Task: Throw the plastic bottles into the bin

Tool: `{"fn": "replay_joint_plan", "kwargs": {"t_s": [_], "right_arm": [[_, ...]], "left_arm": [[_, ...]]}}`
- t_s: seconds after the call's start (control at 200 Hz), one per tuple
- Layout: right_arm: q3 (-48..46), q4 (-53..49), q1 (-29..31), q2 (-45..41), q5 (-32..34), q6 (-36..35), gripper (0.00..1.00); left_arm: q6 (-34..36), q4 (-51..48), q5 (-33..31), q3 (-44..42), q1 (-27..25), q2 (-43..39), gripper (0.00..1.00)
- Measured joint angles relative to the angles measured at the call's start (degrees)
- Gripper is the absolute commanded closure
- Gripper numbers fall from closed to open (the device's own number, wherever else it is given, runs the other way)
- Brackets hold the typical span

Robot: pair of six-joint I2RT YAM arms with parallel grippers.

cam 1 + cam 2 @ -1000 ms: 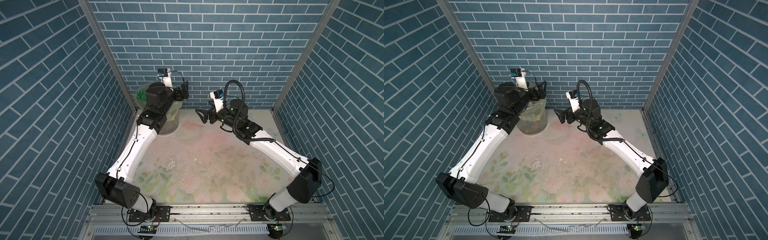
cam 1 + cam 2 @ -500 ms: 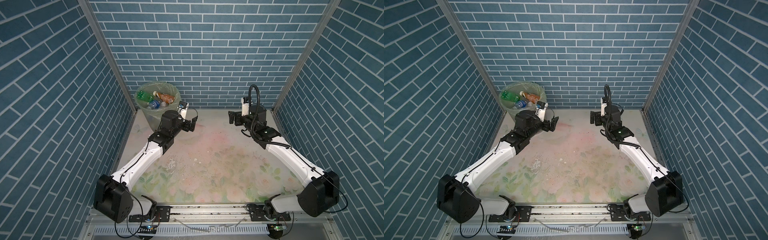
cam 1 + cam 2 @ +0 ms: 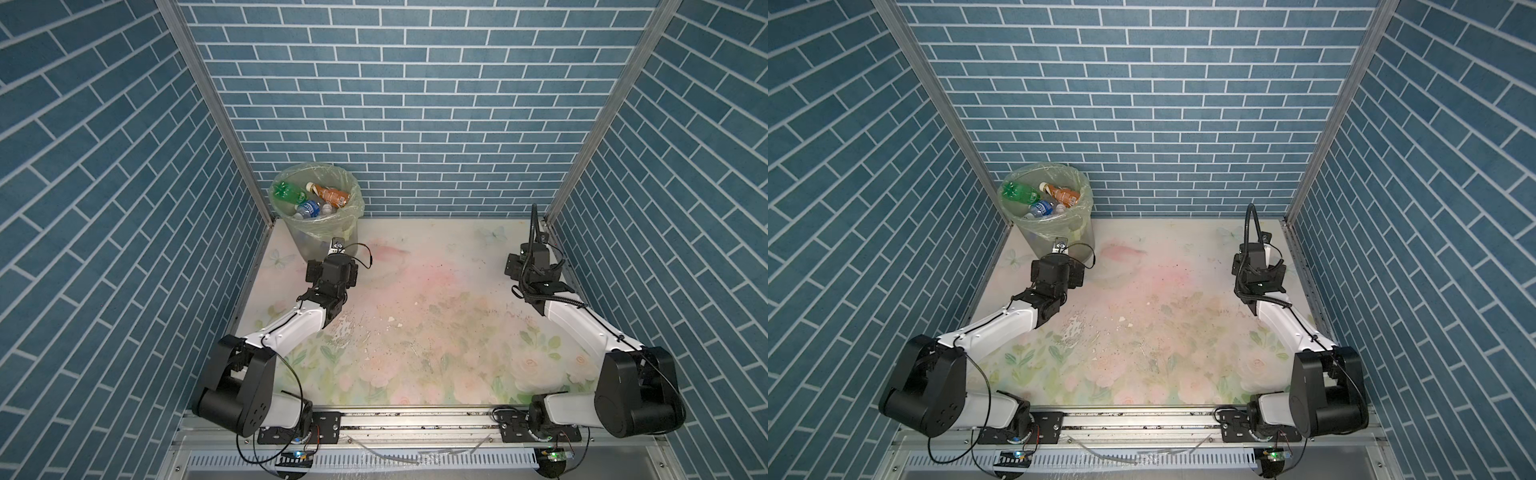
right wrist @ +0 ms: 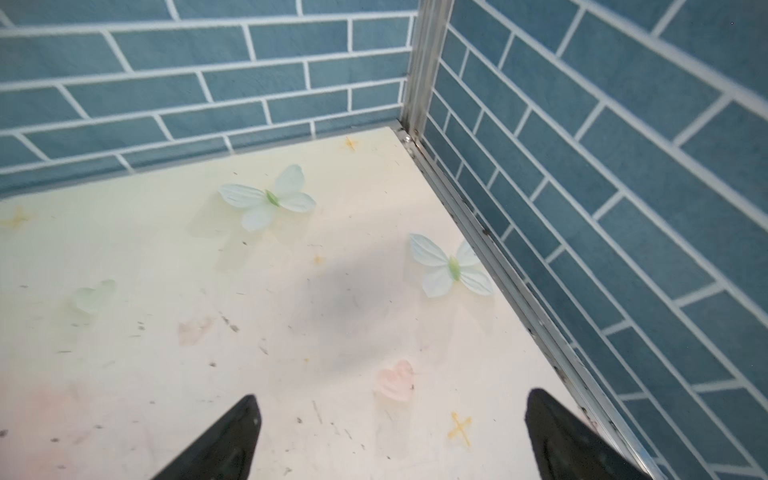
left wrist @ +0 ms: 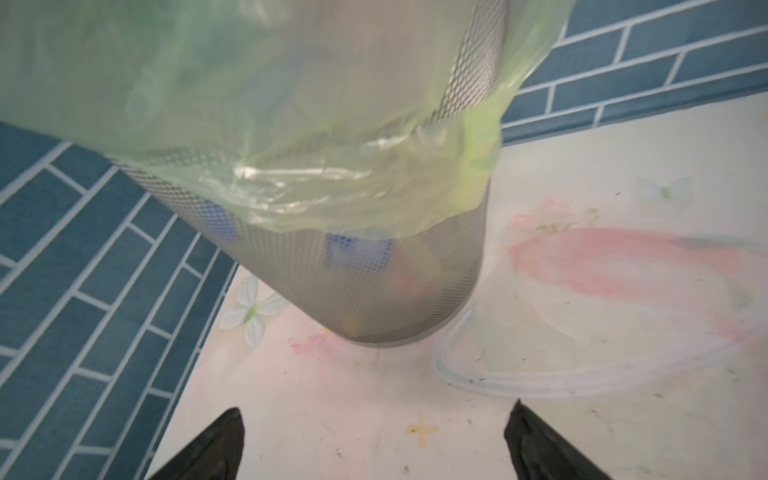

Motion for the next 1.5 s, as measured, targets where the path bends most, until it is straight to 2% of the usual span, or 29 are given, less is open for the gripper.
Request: {"fn": "replay_joint_plan", "kwargs": {"t_s": [0.19,0.345,0.435,0.54,0.68,0.75,0.79,0.86,1.22,1.5], "right_arm": [[-5.7,6.7,-0.2,1.3,3.1,-1.4,0.01],[-9.2,12.0,-0.8,1.4,5.8,-4.0,0.01],[-11.3,15.4,-1.4,1.4,7.5,-5.1,0.01],[-15.6,22.2,-1.7,1.6,9.6,-6.8,0.01],[-21.8,31.6,-1.8,3.8,10.8,-9.7,0.01],[-22.7,35.8,-1.9,4.9,10.4,-10.7,0.01],[-23.6,40.0,-1.9,5.7,10.0,-11.2,0.01],[-24.7,44.8,-1.9,7.1,9.9,-12.0,0.01],[-25.3,51.5,-1.9,8.2,9.4,-12.7,0.01],[-29.6,58.0,-1.9,8.2,9.0,-12.7,0.01]], "left_arm": [[2.9,5.7,-1.8,-2.6,2.9,2.9,0.01],[2.4,7.9,-0.7,-4.5,8.9,3.3,0.01],[2.1,11.5,0.4,-6.2,11.4,6.2,0.01],[2.0,11.8,3.4,-6.8,11.7,9.3,0.01],[2.3,15.7,8.9,-10.3,12.4,7.8,0.01],[2.1,20.1,12.2,-13.9,13.6,6.0,0.01],[1.9,25.9,14.3,-17.4,14.6,5.6,0.01],[1.6,31.9,15.4,-22.7,15.9,5.8,0.01],[1.1,37.4,15.2,-22.8,15.3,6.6,0.01],[1.1,38.4,15.2,-22.8,15.1,6.6,0.01]]}}
